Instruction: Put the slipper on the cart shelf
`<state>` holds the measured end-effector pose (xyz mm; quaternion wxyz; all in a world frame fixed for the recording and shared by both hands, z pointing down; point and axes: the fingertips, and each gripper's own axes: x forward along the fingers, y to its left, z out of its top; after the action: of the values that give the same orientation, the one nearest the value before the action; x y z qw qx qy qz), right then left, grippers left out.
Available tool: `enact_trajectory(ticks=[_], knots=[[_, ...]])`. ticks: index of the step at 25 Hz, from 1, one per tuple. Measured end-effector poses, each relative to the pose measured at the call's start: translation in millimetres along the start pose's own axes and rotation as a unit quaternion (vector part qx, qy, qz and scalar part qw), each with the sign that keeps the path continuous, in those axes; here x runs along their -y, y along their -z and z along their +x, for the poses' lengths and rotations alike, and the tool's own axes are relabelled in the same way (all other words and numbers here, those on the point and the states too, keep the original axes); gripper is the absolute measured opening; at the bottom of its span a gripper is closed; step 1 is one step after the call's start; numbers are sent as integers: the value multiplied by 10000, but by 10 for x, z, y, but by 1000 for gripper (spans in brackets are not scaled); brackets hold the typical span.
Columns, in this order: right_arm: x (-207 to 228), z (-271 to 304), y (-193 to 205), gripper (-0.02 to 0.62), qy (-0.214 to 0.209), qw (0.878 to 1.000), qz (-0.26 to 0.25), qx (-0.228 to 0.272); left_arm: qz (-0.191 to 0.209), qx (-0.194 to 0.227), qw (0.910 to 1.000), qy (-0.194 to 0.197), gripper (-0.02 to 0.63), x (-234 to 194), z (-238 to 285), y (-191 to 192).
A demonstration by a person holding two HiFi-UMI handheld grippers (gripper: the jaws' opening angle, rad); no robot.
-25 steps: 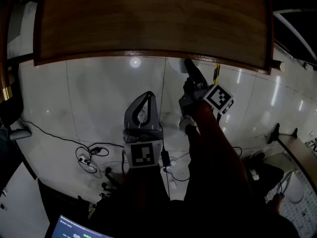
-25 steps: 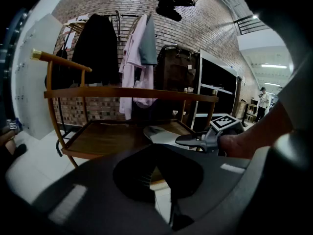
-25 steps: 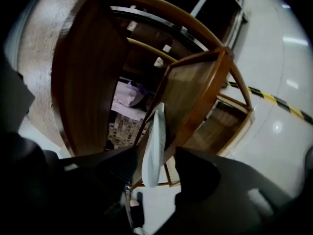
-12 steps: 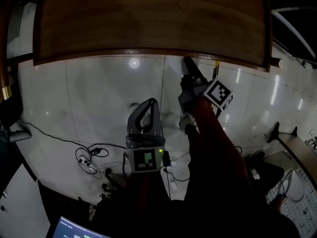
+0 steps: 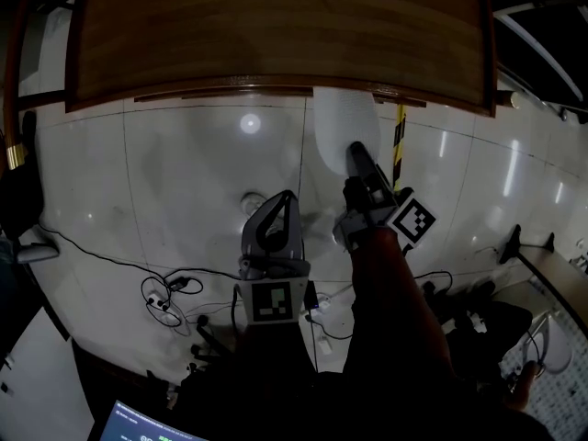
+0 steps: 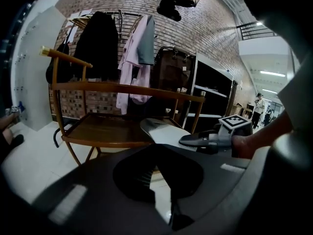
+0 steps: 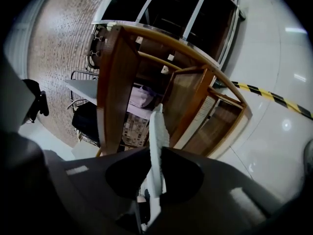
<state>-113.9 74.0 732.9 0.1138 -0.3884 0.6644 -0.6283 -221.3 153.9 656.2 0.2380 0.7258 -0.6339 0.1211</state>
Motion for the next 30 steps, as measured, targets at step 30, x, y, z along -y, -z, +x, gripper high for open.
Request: enact_trajectory(ticks=[30], knots=[[-701,-2218,539,57,-1052,9937,-325,195,117,51,9999,38,15,114,-386,-75]])
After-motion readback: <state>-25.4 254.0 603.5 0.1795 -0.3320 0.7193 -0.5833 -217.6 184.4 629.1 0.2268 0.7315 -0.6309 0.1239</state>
